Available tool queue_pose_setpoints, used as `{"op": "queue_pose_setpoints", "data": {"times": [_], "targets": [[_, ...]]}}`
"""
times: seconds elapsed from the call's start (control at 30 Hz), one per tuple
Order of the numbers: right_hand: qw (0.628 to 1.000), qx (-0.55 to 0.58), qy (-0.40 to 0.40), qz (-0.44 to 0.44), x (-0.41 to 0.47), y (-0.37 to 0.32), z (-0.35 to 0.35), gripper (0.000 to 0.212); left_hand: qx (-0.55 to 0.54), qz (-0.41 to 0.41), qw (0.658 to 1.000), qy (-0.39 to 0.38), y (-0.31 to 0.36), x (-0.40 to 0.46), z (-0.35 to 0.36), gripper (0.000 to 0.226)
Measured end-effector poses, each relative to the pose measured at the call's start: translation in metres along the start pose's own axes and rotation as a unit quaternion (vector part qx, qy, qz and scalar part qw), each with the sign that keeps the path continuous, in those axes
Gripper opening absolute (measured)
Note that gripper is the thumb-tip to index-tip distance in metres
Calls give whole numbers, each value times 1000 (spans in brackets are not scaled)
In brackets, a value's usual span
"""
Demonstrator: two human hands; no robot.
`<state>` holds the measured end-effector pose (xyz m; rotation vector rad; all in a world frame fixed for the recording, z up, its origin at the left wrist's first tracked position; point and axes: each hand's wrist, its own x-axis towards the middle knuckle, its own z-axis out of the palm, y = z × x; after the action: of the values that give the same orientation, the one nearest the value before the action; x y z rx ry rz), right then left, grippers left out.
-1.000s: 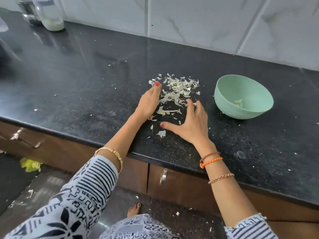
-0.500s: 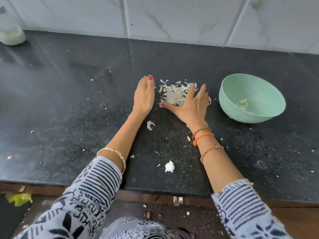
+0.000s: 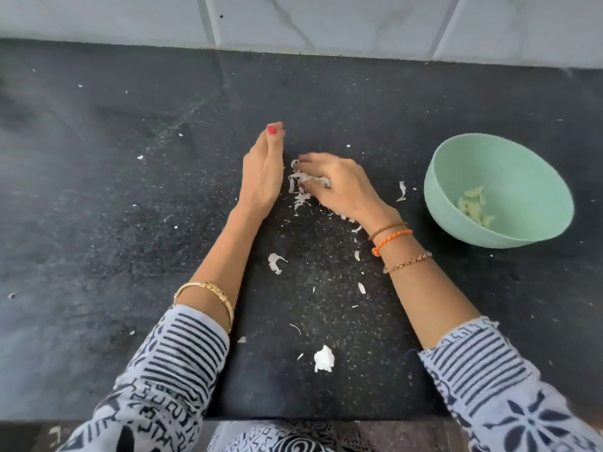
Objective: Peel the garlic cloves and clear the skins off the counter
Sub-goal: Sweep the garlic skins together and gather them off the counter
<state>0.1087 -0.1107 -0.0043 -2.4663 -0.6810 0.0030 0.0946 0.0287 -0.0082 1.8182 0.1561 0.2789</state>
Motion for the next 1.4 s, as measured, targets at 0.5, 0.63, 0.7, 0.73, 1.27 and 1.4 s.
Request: {"op": "queue_pose_setpoints", "data": {"times": [0.5,0.63,0.7,0.73,1.27,1.4], "targets": [[896,385,147,165,-73,-57,5,46,-119,-28,982,-147,16,-61,-16,58],[870,364,264,200,-106,-59,10,46,-158,-59,972,-163,26,-76,-15,57],[882,304,294,210,-122,-55,12,46,-154,-43,977,-142,27,-80,-12,56],[891,276,291,212,-128,-54,12,45,-143,-31,981,-127,26,-80,-11,56],[948,-125,104,272,-175,-122,48,132,-109,-15,992,-59,18,-81,-20,54],[939,-123,112,301,-142,-115,48,120,-116,-26,992,-39,20,-76,-25,54]]}}
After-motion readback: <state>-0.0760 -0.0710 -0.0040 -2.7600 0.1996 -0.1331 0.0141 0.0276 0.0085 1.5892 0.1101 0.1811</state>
